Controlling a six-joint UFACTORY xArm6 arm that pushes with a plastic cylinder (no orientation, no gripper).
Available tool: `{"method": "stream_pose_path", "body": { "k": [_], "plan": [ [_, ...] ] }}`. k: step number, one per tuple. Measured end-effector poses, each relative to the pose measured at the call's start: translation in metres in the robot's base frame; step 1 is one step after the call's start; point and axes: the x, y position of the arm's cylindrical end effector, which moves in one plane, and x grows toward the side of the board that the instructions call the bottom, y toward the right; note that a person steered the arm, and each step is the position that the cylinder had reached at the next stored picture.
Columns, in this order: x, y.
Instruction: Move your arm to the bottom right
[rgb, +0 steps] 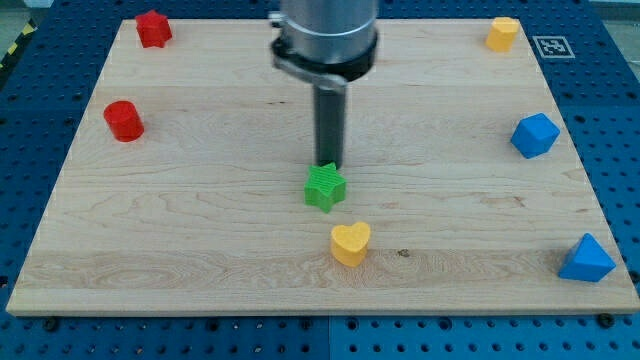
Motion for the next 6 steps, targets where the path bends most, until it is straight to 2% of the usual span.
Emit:
{"method": "stream_pose_path", "body": {
  "k": [1, 3, 4, 5, 6],
  "plan": [
    [0.012, 0.093],
    [0.084, 0.277],
    [0.132, 0.312],
    [0.162, 0.304],
    [0.159, 0.290]
  ]
}}
